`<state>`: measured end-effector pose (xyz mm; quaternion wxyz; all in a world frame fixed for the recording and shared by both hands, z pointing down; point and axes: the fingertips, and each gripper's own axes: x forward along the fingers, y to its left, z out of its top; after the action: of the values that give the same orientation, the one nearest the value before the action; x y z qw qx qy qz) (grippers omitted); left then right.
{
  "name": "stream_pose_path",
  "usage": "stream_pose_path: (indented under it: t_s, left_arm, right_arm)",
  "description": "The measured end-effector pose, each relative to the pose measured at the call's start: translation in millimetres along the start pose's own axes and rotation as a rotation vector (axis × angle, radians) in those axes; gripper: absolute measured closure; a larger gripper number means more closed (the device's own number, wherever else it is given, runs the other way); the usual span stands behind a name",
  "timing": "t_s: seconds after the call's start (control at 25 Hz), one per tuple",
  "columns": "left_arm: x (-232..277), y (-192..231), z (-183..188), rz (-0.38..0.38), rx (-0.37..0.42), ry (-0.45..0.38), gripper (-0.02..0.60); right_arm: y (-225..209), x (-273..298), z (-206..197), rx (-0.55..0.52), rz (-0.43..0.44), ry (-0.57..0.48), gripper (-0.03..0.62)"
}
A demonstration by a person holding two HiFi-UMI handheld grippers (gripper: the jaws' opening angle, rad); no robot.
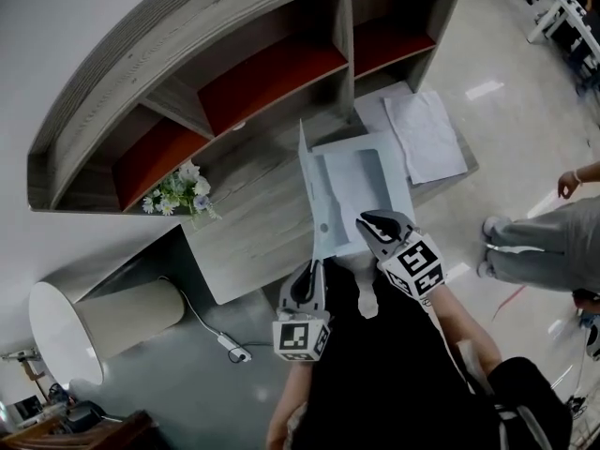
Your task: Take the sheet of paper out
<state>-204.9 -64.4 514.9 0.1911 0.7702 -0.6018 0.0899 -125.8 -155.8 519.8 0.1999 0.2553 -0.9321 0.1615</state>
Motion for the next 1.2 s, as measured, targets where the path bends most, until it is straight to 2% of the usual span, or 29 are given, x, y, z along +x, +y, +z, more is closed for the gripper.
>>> stream_pose_path:
  t_s: [0.24, 0.68, 1.0, 1.2]
  left_arm:
    - [-6.0, 13.1, -3.7, -0.040, -0.010, 0.017, 0.558]
    - [-17.9, 34.8, -10.3, -0.065, -0.052, 0.032, 0.557]
    - [-19.7, 38.7, -14.6, -0.101, -0.053, 0.050, 0.557]
    - [-19.4, 38.3, -11.6, -0.108, -0.078, 0.041, 0.557]
  right_arm:
    - [-5.7, 46.5, -21.9, -0.008, -0.035, 0.081, 0.577]
    - [-21.7, 111.7, -76.4, -0.027, -0.095, 0.264, 0.507]
    - [-38.6, 149.5, -112.0, -0.115, -0.147, 0.393, 0.479]
    - [-45.9, 165.3, -133.6, -0.122, -0.156, 0.465, 0.473]
